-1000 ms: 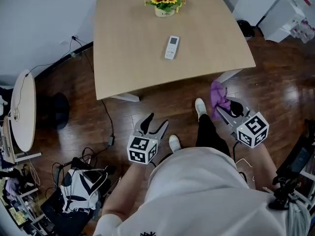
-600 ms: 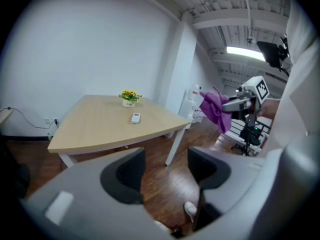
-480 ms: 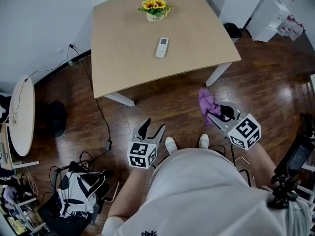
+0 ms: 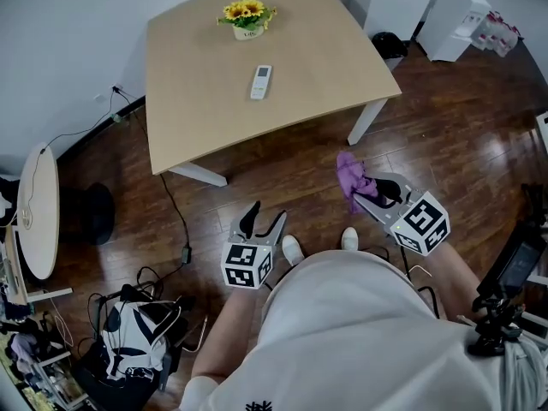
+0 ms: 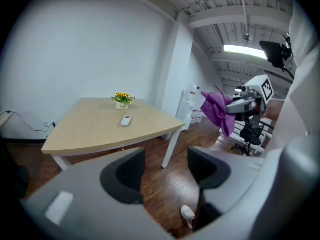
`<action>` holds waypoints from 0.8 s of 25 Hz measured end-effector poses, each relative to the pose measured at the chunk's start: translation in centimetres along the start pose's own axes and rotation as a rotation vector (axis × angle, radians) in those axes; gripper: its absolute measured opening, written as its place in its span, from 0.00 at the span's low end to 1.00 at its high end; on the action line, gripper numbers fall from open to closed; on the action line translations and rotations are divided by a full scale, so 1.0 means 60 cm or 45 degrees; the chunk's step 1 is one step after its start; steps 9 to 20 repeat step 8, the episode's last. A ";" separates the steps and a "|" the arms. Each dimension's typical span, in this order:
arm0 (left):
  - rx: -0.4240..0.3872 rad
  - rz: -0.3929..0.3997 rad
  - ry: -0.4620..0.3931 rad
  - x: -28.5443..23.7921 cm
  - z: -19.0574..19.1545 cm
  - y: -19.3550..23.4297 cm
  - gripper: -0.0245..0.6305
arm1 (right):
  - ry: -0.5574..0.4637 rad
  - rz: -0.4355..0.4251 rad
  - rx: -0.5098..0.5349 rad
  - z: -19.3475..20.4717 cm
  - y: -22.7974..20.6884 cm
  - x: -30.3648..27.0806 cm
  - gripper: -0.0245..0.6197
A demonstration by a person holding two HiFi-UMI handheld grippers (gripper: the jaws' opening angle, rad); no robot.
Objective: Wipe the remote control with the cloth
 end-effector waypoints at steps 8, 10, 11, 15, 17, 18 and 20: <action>-0.006 -0.038 0.000 -0.001 -0.006 -0.018 0.48 | 0.004 -0.018 0.017 0.007 -0.013 0.013 0.23; -0.006 -0.038 0.000 -0.001 -0.006 -0.018 0.48 | 0.004 -0.018 0.017 0.007 -0.013 0.013 0.23; -0.006 -0.038 0.000 -0.001 -0.006 -0.018 0.48 | 0.004 -0.018 0.017 0.007 -0.013 0.013 0.23; -0.006 -0.038 0.000 -0.001 -0.006 -0.018 0.48 | 0.004 -0.018 0.017 0.007 -0.013 0.013 0.23; -0.006 -0.038 0.000 -0.001 -0.006 -0.018 0.48 | 0.004 -0.018 0.017 0.007 -0.013 0.013 0.23; -0.006 -0.038 0.000 -0.001 -0.006 -0.018 0.48 | 0.004 -0.018 0.017 0.007 -0.013 0.013 0.23; -0.006 -0.038 0.000 -0.001 -0.006 -0.018 0.48 | 0.004 -0.018 0.017 0.007 -0.013 0.013 0.23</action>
Point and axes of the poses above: the fingertips, and each gripper's own axes: x backward along the fingers, y to its left, z out of its underside, the point moved 2 cm from there along x, backward along the fingers, and after that the axes turned 12 degrees about -x, right-handed, at the moved point
